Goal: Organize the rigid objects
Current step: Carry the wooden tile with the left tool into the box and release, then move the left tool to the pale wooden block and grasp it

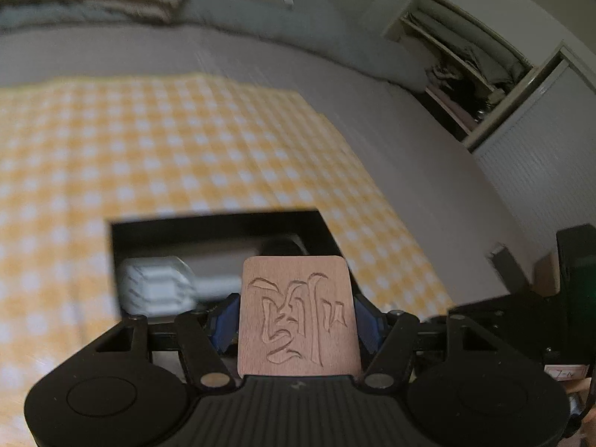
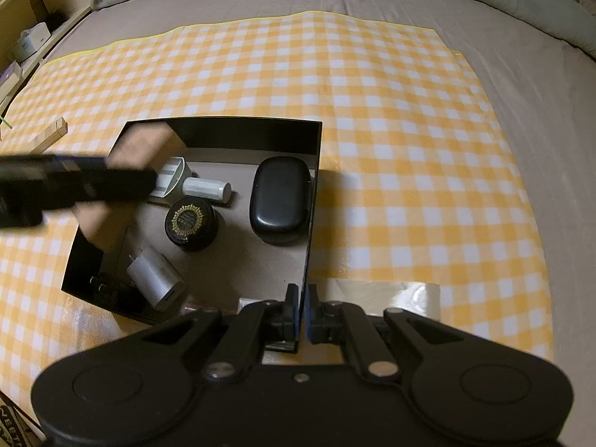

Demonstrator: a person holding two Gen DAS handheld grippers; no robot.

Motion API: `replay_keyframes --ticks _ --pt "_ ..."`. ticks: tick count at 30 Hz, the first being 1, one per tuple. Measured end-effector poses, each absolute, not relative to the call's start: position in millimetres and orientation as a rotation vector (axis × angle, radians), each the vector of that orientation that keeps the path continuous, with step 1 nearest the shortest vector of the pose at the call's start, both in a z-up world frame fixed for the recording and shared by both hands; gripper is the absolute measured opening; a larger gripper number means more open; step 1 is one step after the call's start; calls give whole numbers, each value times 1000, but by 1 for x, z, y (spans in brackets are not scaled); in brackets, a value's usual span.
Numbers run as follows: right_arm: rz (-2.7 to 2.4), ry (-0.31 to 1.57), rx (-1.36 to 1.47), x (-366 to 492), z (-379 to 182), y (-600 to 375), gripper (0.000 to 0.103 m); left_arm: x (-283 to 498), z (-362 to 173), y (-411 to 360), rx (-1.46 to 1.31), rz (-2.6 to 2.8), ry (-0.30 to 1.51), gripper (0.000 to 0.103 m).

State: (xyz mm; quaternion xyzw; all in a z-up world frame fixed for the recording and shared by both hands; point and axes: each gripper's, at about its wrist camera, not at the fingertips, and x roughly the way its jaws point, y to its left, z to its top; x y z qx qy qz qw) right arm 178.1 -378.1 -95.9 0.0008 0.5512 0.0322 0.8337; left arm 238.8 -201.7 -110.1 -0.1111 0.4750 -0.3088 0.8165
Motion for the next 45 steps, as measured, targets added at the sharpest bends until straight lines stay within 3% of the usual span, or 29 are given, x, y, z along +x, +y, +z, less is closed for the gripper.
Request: replay_keyframes --ticks 8,19,23,45 --pt "67 1168 -4 178 -96 -377 4 238 -147 -234 -300 -689 1086 65" --pt "77 1166 1 178 -96 -378 4 245 -152 -235 -212 -620 1081 65" --pt "77 1166 1 177 -95 -378 4 246 -153 -228 -245 -624 1108 86" --pt "71 1172 -3 177 -96 -376 4 224 -112 -208 -199 -646 1018 93"
